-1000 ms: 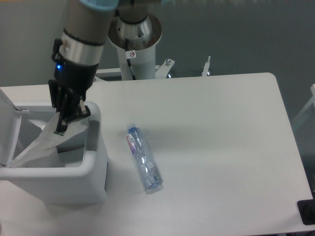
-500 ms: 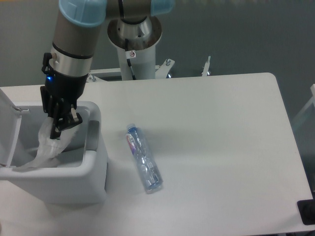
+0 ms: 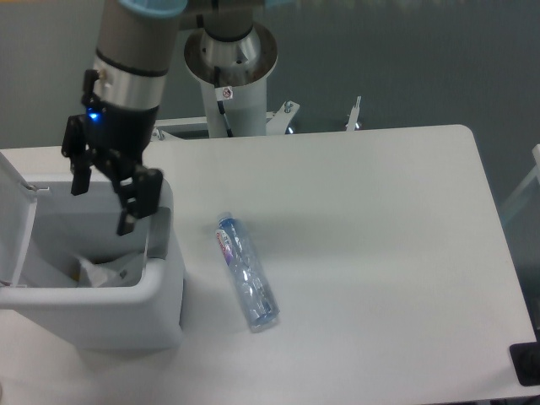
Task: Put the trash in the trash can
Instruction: 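Move the open gripper over the clear plastic water bottle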
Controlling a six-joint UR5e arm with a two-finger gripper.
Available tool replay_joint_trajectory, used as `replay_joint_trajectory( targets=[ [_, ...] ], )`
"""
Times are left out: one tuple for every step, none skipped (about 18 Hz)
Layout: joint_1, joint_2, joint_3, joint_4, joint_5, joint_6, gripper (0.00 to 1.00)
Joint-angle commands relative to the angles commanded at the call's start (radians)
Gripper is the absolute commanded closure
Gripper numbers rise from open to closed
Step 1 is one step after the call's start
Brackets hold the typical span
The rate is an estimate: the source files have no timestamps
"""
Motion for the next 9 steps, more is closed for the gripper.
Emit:
replay_joint_trajectory(
  targets=[
    [0.037,-0.002,-0.003,-0.002,0.0,-0.068,0.0],
    [0.069,-0.005,-0.005,-0.002,0.003,-0.124,0.0],
    [0.101,-0.011,-0.009,-0.003,0.008,-0.171,0.0],
    [0.123,-0.014,-0.024,-0.002,0.008,-0.209,0.0],
    [0.14,-0.018,-0.05,0.003,0.008,-0.228,0.0],
    [0.145,-0.035,-0.083,0.009,0.012,-0.225,0.0],
    [0.154,-0.061,-0.093,0.012,0.027,-0.229,0.0],
    [0.164,-0.092,-0.097,0.011,0.064,-0.237,0.0],
    [0.174,-0.121,-0.095,0.009,0.104,-0.249,0.0]
  ],
)
